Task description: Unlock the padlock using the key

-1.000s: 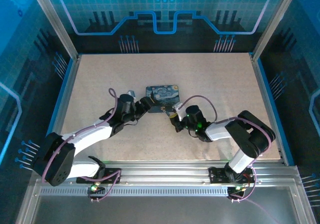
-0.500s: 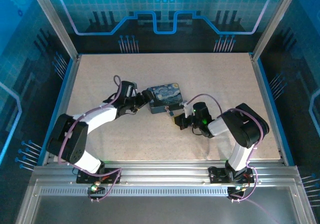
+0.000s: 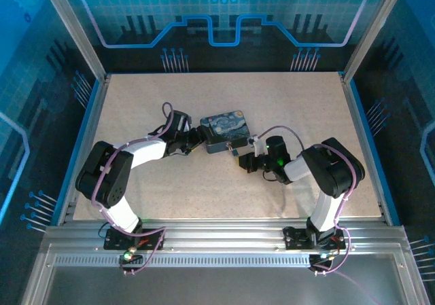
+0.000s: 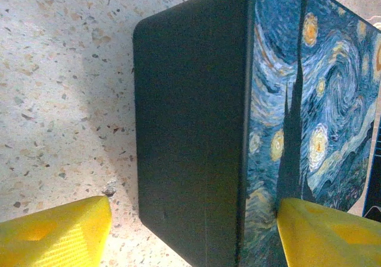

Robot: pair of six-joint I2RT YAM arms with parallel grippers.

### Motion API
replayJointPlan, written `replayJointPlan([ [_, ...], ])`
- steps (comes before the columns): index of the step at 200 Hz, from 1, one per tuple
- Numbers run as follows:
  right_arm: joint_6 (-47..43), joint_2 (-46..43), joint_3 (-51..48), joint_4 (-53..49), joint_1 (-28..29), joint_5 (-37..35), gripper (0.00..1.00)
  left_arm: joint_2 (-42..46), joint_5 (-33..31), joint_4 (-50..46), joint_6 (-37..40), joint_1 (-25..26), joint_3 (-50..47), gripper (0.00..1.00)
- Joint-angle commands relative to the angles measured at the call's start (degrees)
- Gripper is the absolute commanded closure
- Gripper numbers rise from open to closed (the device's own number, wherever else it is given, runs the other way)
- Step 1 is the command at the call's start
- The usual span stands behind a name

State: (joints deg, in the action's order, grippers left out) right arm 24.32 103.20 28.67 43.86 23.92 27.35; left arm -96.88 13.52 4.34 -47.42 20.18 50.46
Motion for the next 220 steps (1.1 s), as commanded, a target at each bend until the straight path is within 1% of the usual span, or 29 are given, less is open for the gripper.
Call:
replayJointPlan([
  [1, -0.2, -0.1, 0.5, -3.3, -0.9, -1.6, 0.81, -1.1, -0.9, -0.8, 1.9, -0.4, -0.5, 0.25],
  [19, -1.1, -1.8, 0.1, -4.6, -1.1, -2.7, 0.77, -1.2, -1.0, -0.5, 1.9, -0.4, -1.2, 0.26],
  [42, -2.4, -4.5, -0.5, -6.0, -1.3, -2.6, 0.68, -0.9, -1.1, 0.0, 1.7, -0.4, -2.3, 0.27],
  [76, -2.3, -7.2, -0.8, -3.4, -1.9, 2.1, 0.56, -0.3, -0.8, 0.8, 1.2, -0.1, -3.9, 0.29],
  [97, -2.3, -7.3, 1.0, -2.5, -1.9, 4.4, 0.49, 0.4, -1.1, 0.7, 1.3, 0.4, -4.9, 0.29],
  [131, -3.5, -5.7, 5.8, -3.9, -2.9, 4.7, 0.38, 1.6, -1.4, 1.2, 0.8, 1.1, -7.0, 0.29],
  [149, -3.7, -4.3, 8.5, -4.6, -3.6, 5.6, 0.37, 2.1, -1.6, 1.5, 0.5, 1.4, -7.6, 0.29],
  [170, -3.8, -3.6, 9.4, -5.0, -3.9, 5.7, 0.35, 2.6, -1.8, 1.6, 0.3, 2.0, -8.0, 0.29],
  [204, -2.9, -4.1, 6.5, -3.3, -3.5, 7.0, 0.35, 2.8, -2.1, 2.0, 0.0, 2.3, -8.0, 0.29],
  [220, -2.5, -3.7, 5.1, -1.9, -3.0, 8.0, 0.32, 2.8, -2.1, 2.0, 0.0, 2.4, -7.9, 0.29],
])
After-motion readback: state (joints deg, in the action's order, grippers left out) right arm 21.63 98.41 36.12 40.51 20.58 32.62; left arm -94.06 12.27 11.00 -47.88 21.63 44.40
